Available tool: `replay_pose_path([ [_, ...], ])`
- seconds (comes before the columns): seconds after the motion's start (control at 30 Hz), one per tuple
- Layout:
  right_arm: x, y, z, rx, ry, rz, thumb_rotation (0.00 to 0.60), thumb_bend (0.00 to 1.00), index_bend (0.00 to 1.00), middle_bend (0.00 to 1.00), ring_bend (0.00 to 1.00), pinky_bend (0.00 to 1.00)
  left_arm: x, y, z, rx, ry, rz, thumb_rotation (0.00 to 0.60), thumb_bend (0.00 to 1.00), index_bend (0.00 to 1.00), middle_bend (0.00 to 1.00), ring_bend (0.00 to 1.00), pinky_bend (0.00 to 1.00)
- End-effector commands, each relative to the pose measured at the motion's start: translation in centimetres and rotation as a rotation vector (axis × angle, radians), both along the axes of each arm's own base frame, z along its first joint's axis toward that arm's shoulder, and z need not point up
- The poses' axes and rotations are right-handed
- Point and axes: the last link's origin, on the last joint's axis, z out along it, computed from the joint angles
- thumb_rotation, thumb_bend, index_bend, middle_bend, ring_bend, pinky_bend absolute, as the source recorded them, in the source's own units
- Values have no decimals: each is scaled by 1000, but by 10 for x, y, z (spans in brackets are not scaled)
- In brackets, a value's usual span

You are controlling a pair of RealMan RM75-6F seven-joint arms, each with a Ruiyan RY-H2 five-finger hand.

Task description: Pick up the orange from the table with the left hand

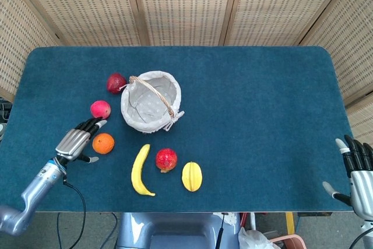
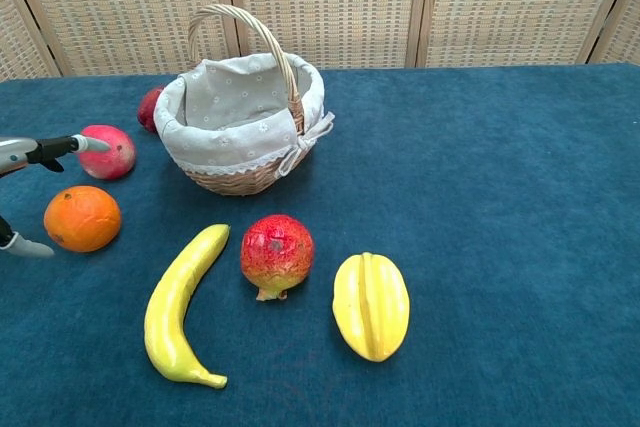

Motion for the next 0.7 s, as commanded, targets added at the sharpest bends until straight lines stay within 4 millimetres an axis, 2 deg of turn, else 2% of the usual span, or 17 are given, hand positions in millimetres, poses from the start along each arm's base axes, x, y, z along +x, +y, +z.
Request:
replay_pose_path([
  [0.03, 0, 0, 0, -1, 0, -2, 600, 0, 0, 0, 0, 0, 0, 5, -10, -17, 5, -4, 600, 2, 226, 205, 160, 309],
  [0.13, -1, -1, 0, -3, -2, -5, 600, 0, 0, 0, 0, 0, 0, 9, -8, 8, -23, 0, 600, 38, 372, 347, 279, 405],
  [0.23, -2, -1, 1, -7, -6, -10, 600, 0, 0, 0, 0, 0, 1, 11, 9, 85, -86, -13, 600, 84, 466, 441, 362, 459],
  [0.3, -2, -1, 1, -5, -8, -11, 600, 0, 0, 0, 0, 0, 2, 10, 21, 113, -108, -23, 600, 94, 478, 454, 372, 471],
  [0.37, -2, -2, 2, -4, -8, -13, 600, 0, 0, 0, 0, 0, 7, 10, 46, 166, -158, -51, 600, 95, 484, 458, 376, 476],
  [0.57, -2, -2, 1, -2, -10, -14, 600, 0, 0, 0, 0, 0, 35, 8, 103, 264, -269, -150, 600, 96, 506, 475, 394, 486],
  [0.63, -2, -2, 0, 4, -7, -14, 600, 0, 0, 0, 0, 0, 50, 14, 112, 318, -278, -204, 600, 97, 507, 476, 395, 486],
  [0.7, -2, -3, -1, 9, -5, -13, 600, 0, 0, 0, 0, 0, 66, 24, 112, 338, -289, -236, 600, 98, 507, 476, 395, 486],
])
